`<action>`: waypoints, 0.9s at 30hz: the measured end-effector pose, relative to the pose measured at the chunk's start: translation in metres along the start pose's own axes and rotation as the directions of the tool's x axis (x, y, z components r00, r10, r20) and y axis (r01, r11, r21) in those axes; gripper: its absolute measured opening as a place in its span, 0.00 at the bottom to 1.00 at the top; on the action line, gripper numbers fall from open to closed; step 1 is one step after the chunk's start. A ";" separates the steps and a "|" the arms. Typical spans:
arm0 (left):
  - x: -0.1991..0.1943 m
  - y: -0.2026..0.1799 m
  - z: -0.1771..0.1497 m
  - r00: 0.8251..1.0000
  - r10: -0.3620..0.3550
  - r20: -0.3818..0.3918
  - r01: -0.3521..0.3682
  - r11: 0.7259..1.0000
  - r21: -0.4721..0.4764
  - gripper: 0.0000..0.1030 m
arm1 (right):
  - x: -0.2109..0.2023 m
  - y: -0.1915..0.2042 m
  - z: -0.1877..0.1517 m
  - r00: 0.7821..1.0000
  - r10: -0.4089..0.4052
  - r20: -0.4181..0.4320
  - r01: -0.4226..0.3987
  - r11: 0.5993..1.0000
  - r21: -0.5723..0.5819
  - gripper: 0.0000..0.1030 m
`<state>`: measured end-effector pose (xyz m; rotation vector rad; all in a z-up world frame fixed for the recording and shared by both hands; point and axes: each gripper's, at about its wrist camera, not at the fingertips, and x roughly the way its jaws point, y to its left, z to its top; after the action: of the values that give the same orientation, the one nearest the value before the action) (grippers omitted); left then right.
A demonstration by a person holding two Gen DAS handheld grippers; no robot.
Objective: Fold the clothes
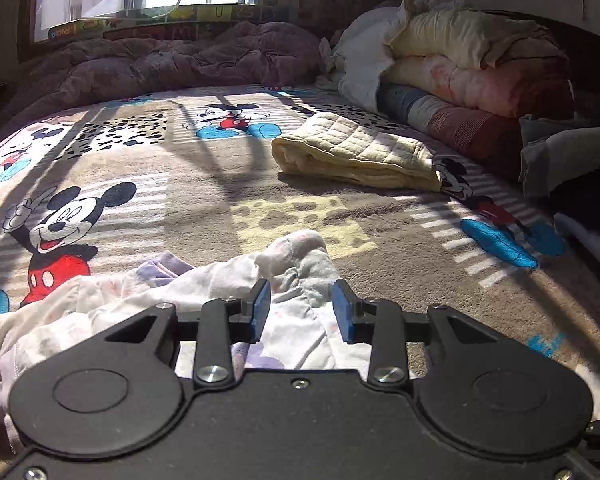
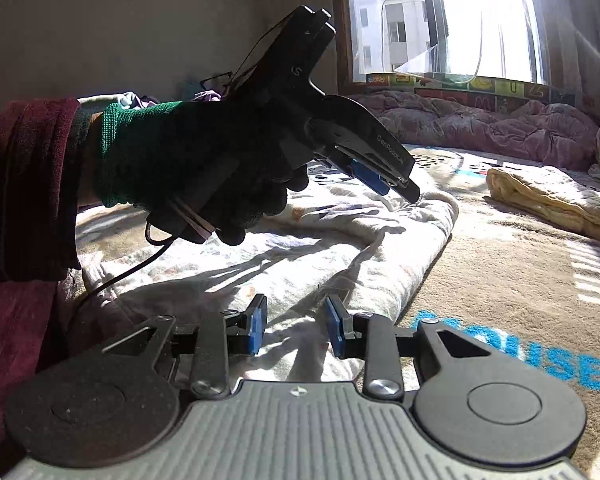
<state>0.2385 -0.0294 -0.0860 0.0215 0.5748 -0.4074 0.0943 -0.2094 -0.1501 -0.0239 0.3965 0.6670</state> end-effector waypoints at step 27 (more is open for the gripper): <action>-0.124 0.142 -0.097 0.981 0.126 0.148 -0.011 0.797 -0.604 0.36 | -0.039 -0.008 0.011 0.996 -0.086 0.027 0.084 0.995 0.062 0.25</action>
<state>0.1471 0.1596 -0.1143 -0.6062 0.4994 -0.1357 0.0751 -0.2369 -0.1267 0.0264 0.3847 0.5703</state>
